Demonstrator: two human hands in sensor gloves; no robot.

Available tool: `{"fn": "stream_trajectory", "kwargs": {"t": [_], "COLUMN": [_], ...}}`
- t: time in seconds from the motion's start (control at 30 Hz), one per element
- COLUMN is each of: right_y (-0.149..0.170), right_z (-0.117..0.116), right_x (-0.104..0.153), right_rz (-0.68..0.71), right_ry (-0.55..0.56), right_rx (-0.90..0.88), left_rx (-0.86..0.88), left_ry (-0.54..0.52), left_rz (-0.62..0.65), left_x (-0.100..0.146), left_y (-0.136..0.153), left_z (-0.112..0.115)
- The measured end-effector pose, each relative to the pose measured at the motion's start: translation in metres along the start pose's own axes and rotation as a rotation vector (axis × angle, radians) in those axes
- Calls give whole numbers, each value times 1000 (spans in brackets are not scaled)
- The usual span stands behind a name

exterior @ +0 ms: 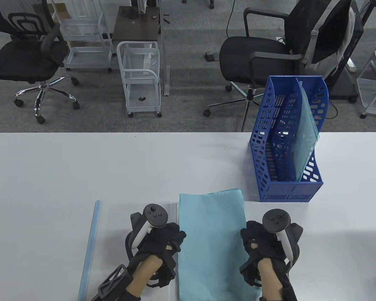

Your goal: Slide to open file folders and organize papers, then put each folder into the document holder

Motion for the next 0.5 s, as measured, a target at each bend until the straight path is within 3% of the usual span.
{"fn": "stream_trajectory", "kwargs": {"t": [0.33,0.5], "right_y": [0,-2], "right_z": [-7,-8], "right_x": [-2,2], "right_rz": [7,-6], "right_ry": [-44,-7], "right_rx": [-32,89], "left_rx": [58,75], "left_ry": [1,-73], "left_rz": [10,46], "left_x": [5,24], "left_y": [6,7], "left_z": [-8,-32]}}
Point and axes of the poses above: the tracker on the back of each hand, its own y axis roughly to the little-finger side, its own x axis roughly from the fingertips to the wrist, z = x × y, the point moved 3 cm from there along -x, roughly from the wrist to the fingertips, and after that the axes turned 7 degrees about z, right-handed, at the moved point
